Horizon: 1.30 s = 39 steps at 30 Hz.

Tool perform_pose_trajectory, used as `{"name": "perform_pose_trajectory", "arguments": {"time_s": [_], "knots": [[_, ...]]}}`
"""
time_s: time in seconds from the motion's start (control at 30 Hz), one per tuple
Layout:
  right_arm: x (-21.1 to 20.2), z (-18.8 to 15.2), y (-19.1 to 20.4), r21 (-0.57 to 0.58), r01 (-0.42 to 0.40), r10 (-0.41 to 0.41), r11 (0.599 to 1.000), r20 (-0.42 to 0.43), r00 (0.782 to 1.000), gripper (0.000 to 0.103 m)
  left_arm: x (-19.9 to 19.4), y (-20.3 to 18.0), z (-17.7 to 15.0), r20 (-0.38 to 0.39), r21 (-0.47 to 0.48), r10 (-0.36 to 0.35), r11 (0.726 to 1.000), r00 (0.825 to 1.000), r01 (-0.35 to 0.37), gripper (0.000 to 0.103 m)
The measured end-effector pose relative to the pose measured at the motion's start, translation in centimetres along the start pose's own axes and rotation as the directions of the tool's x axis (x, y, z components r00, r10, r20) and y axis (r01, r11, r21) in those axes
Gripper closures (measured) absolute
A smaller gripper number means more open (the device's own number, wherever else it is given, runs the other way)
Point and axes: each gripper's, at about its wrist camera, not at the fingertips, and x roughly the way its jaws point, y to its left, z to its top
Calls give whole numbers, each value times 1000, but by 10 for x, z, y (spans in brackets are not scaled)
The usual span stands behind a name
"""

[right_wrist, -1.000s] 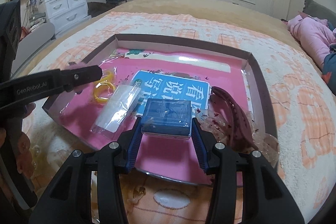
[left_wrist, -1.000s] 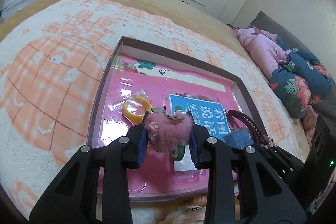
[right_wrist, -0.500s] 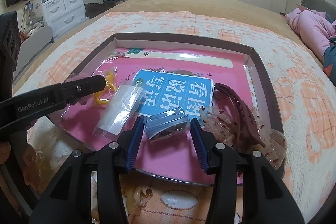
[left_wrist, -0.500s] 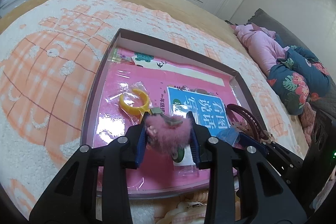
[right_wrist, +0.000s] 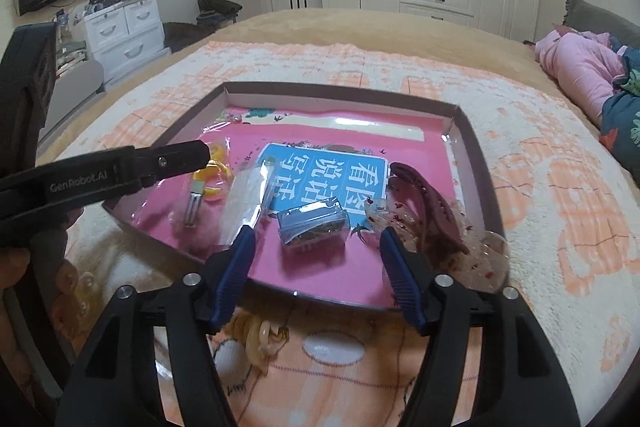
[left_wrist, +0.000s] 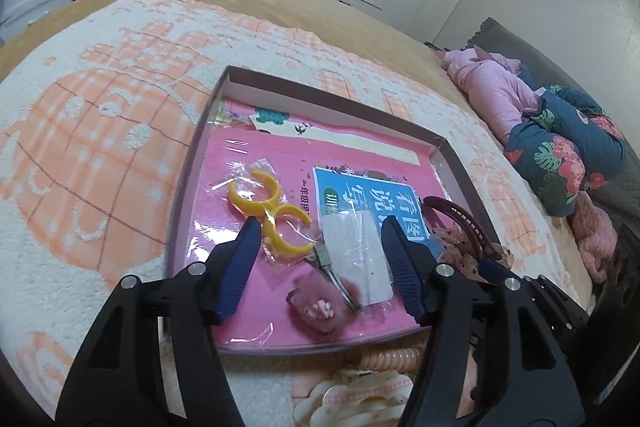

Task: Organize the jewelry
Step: 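Open both tools to drop the keychain and blue box into the tray, then withdraw both open tools toward the remaining accessories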

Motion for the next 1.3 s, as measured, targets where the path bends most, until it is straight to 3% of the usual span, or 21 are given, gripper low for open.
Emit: {"name": "perform_pose_trajectory", "arguments": {"time_s": [0.17,0.4,0.87,1.3], "knots": [[-15,-7,1,-7,5,-5,1000,27,1000,27,-16,0,-1,37,1,8,1000,999,-8,37],[-42,-17,-2,7,17,-17,1000,84,996,17,-44,-5,-5,98,15,35,999,995,-36,12],[-95,-34,-12,3,61,-60,998,173,983,11,-87,-14,-16,156,43,56,997,986,-64,11],[-126,-47,-8,0,55,-54,998,193,980,10,-119,-15,-34,165,77,74,993,983,-88,11]]}}
